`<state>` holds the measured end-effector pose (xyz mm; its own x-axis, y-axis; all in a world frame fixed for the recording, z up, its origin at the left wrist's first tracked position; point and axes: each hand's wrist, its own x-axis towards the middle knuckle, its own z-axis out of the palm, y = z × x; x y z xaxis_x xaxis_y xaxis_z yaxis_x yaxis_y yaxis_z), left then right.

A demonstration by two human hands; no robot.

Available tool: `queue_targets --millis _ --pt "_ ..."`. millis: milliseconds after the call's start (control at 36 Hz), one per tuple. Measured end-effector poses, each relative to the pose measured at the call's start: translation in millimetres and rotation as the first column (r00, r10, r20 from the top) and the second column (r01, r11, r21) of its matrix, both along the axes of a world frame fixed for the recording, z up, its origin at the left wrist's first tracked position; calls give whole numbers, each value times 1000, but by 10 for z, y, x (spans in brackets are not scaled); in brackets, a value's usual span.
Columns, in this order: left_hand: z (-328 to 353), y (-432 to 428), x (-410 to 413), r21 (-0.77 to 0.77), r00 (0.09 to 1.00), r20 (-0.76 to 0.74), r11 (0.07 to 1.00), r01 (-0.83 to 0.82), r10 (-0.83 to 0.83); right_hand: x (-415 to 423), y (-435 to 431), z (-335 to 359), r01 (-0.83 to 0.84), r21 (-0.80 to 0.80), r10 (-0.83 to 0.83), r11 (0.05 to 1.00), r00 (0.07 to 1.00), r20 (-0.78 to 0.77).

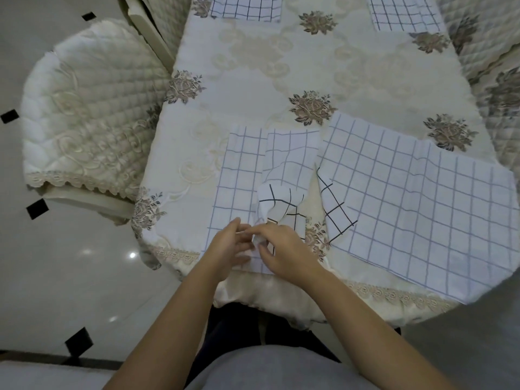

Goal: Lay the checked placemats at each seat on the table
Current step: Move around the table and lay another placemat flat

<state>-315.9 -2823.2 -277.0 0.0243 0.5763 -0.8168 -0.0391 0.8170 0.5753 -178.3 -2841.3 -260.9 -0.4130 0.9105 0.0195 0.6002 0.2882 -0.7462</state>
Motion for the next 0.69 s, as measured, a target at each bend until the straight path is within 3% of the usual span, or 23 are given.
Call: queue_targets --millis 167,333,444,611,694 --pt "107 88 -223 21 995 43 996 -90 89 -238 81 -60 -136 61 130 989 986 100" --pt "205 179 -422 43 977 68 978 -204 201 -410 120 -117 -274 -41 277 961 943 183" --pt "203 222 -599 83 988 19 985 -153 152 -535 141 -132 -338 -52 341 940 910 237" --pt "277 248 -699 167 986 -164 985 53 -25 -678 160 -114 -453 -87 447 887 799 402" --pt "275 251 -706 241 976 -214 970 30 23 -738 170 -113 -474 -164 497 865 766 408"
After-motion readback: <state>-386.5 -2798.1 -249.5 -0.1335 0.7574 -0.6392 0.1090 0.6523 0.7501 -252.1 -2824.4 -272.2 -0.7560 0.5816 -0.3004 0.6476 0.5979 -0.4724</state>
